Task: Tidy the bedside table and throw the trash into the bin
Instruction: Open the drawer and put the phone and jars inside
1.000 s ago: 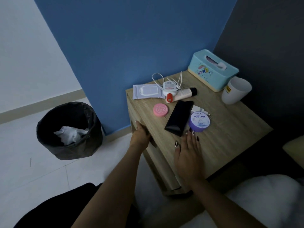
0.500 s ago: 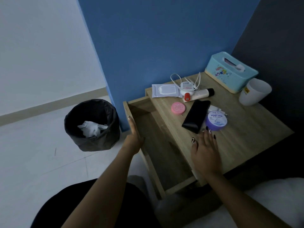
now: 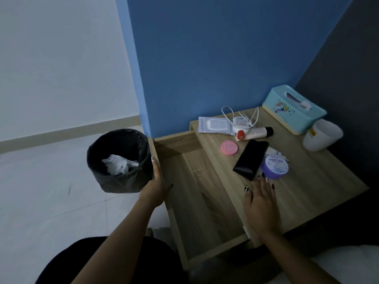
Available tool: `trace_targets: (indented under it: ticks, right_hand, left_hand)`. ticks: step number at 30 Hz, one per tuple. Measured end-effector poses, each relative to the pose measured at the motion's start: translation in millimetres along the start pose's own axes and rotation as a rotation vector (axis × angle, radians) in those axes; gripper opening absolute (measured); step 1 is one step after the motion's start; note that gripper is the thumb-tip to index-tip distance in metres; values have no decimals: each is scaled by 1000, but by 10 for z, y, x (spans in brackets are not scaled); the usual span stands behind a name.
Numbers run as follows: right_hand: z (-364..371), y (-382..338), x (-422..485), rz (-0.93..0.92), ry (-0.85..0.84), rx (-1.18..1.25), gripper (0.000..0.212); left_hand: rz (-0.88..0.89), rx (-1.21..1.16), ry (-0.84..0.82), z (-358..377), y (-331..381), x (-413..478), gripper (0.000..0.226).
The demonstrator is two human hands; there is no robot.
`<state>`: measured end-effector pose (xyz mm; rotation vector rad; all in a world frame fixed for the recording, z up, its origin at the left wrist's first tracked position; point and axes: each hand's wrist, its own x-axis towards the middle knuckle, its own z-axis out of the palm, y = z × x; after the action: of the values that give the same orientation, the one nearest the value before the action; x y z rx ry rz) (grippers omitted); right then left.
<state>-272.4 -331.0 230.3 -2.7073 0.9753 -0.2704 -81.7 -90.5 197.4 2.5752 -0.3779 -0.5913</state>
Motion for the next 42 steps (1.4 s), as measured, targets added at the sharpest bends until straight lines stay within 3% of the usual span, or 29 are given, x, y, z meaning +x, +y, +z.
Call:
trace_targets:
  ticks: [4,8,13,20,25,29,35,42]
  right_hand:
    - [-167,-68,5,7,158,232,51]
    - [-390,-180,387,-5,354,262,51]
    - [-428,3,805,261,326,247,67]
    - [-224,233,895,267,265,264,71]
    - [-350,83,876,255,321,240,68]
    - [-514,-403,962,147,365,206,74]
    - [-235,-1325,1104,-99,326,416,73]
    - [680,-2044,982,-341,47,412,73]
  left_hand:
    - [126,-30,184,-93,-63,137,89]
    - [158,30,319,-173,-62,424,83]
    - [162,-57,290,-121,-78,682,83]
    - [103,-24,334,-48,7,761,75]
    - [101,-34,310,-56,43,699,71]
    - [106,-94,334,-120,87,659,67]
    - [65,-157,357,-258,82,673,61]
    - [19,-140,371,-235,85,721,56]
